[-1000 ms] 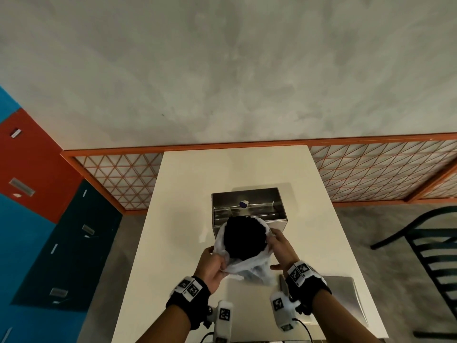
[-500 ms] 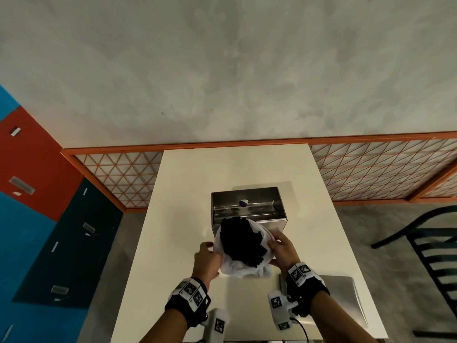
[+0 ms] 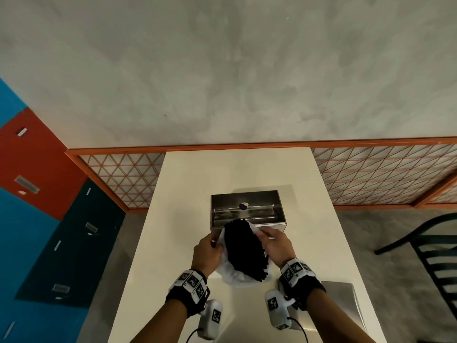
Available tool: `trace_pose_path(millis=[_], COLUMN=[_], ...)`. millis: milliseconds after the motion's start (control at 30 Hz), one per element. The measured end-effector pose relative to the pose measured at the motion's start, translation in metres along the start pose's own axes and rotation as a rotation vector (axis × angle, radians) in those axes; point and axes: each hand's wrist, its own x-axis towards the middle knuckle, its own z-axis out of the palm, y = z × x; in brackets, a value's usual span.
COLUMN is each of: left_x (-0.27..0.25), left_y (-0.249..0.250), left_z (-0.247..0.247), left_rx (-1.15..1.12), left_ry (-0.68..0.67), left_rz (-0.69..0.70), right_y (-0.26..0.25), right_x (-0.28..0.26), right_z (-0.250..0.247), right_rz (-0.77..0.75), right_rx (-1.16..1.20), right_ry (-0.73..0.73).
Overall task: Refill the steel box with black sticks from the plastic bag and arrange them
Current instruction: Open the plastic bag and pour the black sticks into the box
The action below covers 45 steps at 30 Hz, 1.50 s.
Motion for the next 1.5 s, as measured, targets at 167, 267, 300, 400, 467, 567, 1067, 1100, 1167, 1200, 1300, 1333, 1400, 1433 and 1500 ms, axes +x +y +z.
trace_pose_path(millis=[167, 267, 300, 400, 467, 567, 1067, 1100, 1167, 1200, 1300, 1333, 1400, 1433, 1500], left_x=[0.014, 0.015, 0.014, 0.012, 0.008, -0.003, -0.023, -0.022, -0.022, -0.022, -0.021, -0.018, -0.018, -0.020, -0.024], left_y=[-0.017, -0.025, -0.025, -0.021, -0.017, -0.022, -0.023, -0.022, -0.021, -0.020, -0.027, -0.036, -0.042, -0.044, -0.044], left_z=[0.009, 0.014, 0.014, 0.011, 0.006, 0.003, 0.056, 0.060, 0.062, 0.063, 0.062, 0.065, 0.070, 0.070, 0.070], left_rx=[-0.135, -0.390, -0.462, -0.630, -0.719, -0.801, -0.765, -0.821, -1.007, -1.089, -1.044, -1.010, -0.881, -0.820, -0.690], left_ry=[-0.032, -0.040, -0.051, -0.037, -0.028, -0.008, -0.260, -0.233, -0.267, -0.266, -0.172, -0.115, -0.050, -0.033, -0.044], left_rz=[-0.142, -0.232, -0.265, -0.308, -0.295, -0.268, 0.031, -0.018, -0.084, -0.081, -0.024, -0.027, 0.027, 0.061, 0.117], right_y=[0.009, 0.015, 0.016, 0.022, 0.035, 0.060, 0.073, 0.084, 0.090, 0.075, 0.068, 0.072, 0.073, 0.073, 0.072], right_x=[0.002, 0.002, 0.001, 0.001, 0.001, -0.003, 0.001, 0.007, 0.009, 0.000, -0.004, -0.002, -0.003, -0.002, -0.002], right_z=[-0.002, -0.002, -0.004, -0.013, -0.021, -0.032, 0.008, 0.010, 0.008, 0.000, -0.012, -0.012, -0.011, -0.009, -0.006], right_rz=[0.015, 0.011, 0.011, -0.001, -0.003, -0.010, -0.111, -0.139, -0.189, -0.197, -0.241, -0.247, -0.276, -0.272, -0.274], right_rx=[-0.088, -0.157, -0.170, -0.165, -0.149, -0.239, -0.161, -0.100, -0.033, 0.003, 0.150, 0.194, 0.197, 0.191, 0.130], right_ry=[-0.052, -0.060, -0.059, -0.054, -0.058, -0.162, -0.421, -0.427, -0.421, -0.423, -0.352, -0.344, -0.313, -0.297, -0.307])
